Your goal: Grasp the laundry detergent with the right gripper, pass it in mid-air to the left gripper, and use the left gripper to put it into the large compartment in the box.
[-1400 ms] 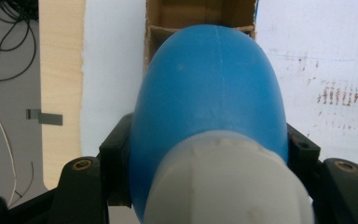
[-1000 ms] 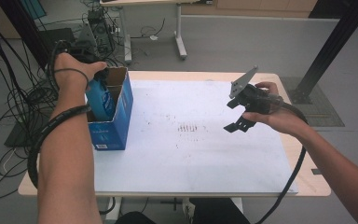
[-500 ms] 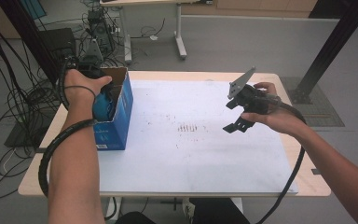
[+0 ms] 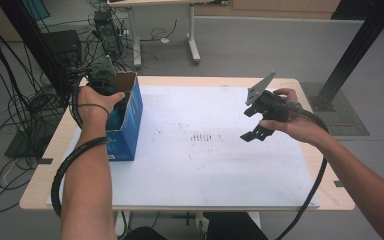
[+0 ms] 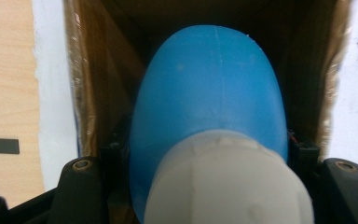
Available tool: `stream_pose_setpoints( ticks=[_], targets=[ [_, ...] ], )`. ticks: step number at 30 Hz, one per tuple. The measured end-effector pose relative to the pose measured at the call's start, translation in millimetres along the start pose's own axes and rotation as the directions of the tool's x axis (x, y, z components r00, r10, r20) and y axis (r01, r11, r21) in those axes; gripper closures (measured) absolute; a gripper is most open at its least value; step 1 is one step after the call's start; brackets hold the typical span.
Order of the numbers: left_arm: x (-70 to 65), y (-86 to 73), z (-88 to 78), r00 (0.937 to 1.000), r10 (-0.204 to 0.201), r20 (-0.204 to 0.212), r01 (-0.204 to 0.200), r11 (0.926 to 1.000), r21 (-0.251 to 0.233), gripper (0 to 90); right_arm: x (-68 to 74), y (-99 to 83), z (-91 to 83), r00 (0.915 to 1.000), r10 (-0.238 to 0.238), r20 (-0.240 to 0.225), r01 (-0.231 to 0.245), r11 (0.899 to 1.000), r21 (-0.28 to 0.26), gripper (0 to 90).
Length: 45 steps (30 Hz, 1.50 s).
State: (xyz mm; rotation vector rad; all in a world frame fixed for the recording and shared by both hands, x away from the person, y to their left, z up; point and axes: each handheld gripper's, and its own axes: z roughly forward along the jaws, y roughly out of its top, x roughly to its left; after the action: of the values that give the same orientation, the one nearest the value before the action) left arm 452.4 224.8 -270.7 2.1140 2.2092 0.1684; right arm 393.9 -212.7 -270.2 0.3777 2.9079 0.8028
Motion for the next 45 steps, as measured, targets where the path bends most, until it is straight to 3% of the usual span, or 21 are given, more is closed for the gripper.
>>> stream_pose_setpoints(
  ticks=[5, 22, 45],
  targets=[
    [0.8, -3.5, 7.1, 0.9999, 0.011, -0.007, -0.011, 0.9999, -0.004, 37.2, -1.8, -2.9, 0.4, 1.0000, 0.005, 0.000, -0.005, 1.000, 0.004, 10.5],
    [2.2, -5.0, 7.4, 1.0000, 0.000, -0.002, 0.000, 1.0000, 0.001, 37.0, -10.9, -11.2, -1.1, 0.9990, 0.045, 0.005, -0.045, 0.999, 0.005, 10.5],
    [-0.8, -2.5, 8.0, 0.9999, -0.002, -0.016, 0.003, 1.0000, 0.008, 36.9, -17.4, -9.4, -10.5, 0.9988, 0.044, 0.023, -0.044, 0.999, 0.019, 10.7]
  ],
)
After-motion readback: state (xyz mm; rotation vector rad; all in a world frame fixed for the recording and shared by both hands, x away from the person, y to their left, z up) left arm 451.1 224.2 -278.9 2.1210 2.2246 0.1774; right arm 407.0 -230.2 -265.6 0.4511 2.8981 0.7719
